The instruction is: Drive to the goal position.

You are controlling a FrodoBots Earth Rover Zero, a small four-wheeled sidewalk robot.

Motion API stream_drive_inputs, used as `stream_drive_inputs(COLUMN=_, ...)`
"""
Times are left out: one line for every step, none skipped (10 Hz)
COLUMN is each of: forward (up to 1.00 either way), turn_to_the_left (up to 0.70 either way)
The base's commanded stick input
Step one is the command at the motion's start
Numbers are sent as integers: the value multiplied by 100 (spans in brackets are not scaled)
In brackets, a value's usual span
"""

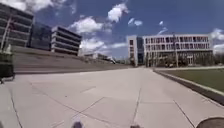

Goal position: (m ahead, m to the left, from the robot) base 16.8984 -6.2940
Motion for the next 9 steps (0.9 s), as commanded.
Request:
stream_drive_inputs(forward=70, turn_to_the_left=-13)
stream_drive_inputs(forward=70, turn_to_the_left=-26)
stream_drive_inputs(forward=70, turn_to_the_left=-4)
stream_drive_inputs(forward=70, turn_to_the_left=0)
stream_drive_inputs(forward=70, turn_to_the_left=0)
stream_drive_inputs(forward=70, turn_to_the_left=0)
stream_drive_inputs(forward=70, turn_to_the_left=0)
stream_drive_inputs(forward=70, turn_to_the_left=0)
stream_drive_inputs(forward=70, turn_to_the_left=0)
